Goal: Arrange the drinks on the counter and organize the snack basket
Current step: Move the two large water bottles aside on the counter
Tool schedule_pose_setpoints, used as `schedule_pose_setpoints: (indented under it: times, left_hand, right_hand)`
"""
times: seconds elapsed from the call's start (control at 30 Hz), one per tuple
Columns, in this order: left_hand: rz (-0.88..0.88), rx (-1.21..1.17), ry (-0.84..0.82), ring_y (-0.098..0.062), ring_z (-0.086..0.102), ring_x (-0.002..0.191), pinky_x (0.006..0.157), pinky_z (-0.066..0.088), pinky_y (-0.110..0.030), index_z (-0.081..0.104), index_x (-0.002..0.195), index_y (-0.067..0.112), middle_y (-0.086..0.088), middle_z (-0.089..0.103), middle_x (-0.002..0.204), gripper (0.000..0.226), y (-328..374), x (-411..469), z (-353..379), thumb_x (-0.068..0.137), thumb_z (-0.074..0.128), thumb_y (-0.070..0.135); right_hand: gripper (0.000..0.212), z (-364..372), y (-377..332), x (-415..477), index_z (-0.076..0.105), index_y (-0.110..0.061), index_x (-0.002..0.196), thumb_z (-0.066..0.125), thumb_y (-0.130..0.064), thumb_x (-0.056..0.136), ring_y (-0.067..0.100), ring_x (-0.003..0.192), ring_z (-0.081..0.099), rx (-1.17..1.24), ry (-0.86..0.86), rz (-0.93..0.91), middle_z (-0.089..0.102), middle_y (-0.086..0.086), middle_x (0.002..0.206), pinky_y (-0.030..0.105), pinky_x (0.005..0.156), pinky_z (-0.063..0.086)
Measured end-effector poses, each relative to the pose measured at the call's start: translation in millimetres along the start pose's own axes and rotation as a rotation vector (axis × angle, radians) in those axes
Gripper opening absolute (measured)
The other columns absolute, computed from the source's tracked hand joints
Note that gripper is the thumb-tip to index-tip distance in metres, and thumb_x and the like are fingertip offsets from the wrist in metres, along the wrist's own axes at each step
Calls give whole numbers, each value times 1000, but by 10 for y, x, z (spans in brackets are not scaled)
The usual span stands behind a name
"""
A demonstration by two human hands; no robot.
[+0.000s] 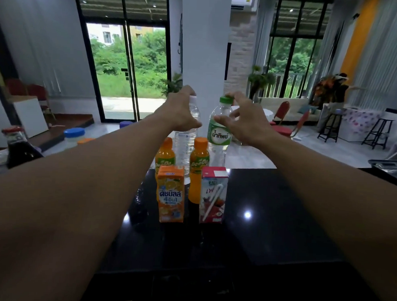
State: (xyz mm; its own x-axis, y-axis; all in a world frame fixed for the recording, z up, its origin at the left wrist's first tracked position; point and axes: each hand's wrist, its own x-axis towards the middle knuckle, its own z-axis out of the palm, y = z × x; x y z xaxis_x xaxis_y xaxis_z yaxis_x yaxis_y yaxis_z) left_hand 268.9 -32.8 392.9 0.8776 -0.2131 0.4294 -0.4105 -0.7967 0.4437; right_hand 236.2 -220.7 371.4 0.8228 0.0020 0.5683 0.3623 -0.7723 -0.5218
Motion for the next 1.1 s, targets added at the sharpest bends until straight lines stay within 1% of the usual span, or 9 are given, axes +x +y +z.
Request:
schedule_pose_setpoints:
  times: [0.1, 0.2, 0.4, 0.53, 0.7, 0.83, 0.93, 1.03, 1.1]
  left_hand:
    - [48, -26, -13, -27, 56, 106, 89, 50, -36, 41, 133, 23, -12, 47, 134, 79, 272, 46, 115, 70, 87, 30]
    - [95, -55, -26, -24, 53, 107, 81, 44, -29, 42, 133, 23, -10, 47, 134, 78, 597, 93, 242, 69, 87, 30]
    - [153, -128, -46, -22, 52, 103, 79, 42, -27, 43, 133, 24, -9, 49, 131, 77, 1163, 68, 592, 70, 86, 32]
    - [204, -138, -74, -22, 51, 108, 82, 38, -27, 41, 138, 23, -10, 51, 133, 78, 1404, 31, 860, 73, 84, 34]
    - [259, -197, -43, -17, 52, 106, 84, 39, -27, 39, 140, 25, -6, 54, 133, 80, 1519, -34, 1068, 73, 83, 35]
    - [121, -421, 15, -25, 51, 123, 102, 40, -37, 18, 151, 29, -6, 50, 142, 105, 1425, -247, 1273, 70, 83, 45]
    - [17, -552, -10, -24, 56, 116, 99, 45, -38, 16, 150, 26, -7, 53, 138, 113, 1297, -464, 1512, 65, 87, 44]
    - [-55, -584, -50, -22, 61, 106, 90, 52, -37, 26, 143, 24, -1, 58, 123, 100, 1096, -673, 1804, 66, 88, 35]
    - [-134, -622, -112, -20, 62, 109, 94, 52, -39, 35, 137, 24, 1, 61, 123, 90, 969, -801, 2008, 66, 89, 35]
  right_hand:
    - [68, -293, 229, -59, 46, -22, 143, 78, -37, 85, 16, 98, 61, -24, 40, 23, 64, 7, 122, 27, 81, 46]
    - [69, -619, 485, -171, 46, -23, 144, 78, -39, 85, 17, 96, 61, -83, 60, 61, 65, 8, 117, 27, 82, 43]
    - [72, -1172, 963, -455, 44, -22, 148, 76, -40, 87, 24, 105, 62, -190, 72, 159, 67, 14, 121, 37, 93, 50]
    - [69, -1375, 1148, -578, 42, -26, 147, 76, -37, 87, 27, 106, 64, -107, 67, 199, 67, 15, 116, 50, 93, 55]
    - [74, -1361, 1238, -663, 34, -29, 151, 73, -39, 89, 24, 107, 62, -88, 88, 168, 63, 12, 121, 45, 89, 56]
    - [101, -1220, 1356, -848, 17, -28, 155, 82, -46, 79, 25, 113, 60, 75, 136, 192, 55, 4, 124, 36, 91, 52]
    - [120, -936, 1531, -1074, 8, -22, 157, 89, -40, 71, 20, 115, 57, 164, 90, 303, 52, 8, 142, 30, 94, 46]
    - [108, -620, 1733, -1345, 22, -22, 153, 90, -36, 70, -1, 87, 57, 191, 60, 389, 59, -7, 123, 15, 77, 42]
    - [90, -480, 1859, -1455, 40, -22, 144, 90, -39, 71, -9, 83, 57, 176, 88, 406, 63, -14, 111, 17, 78, 49]
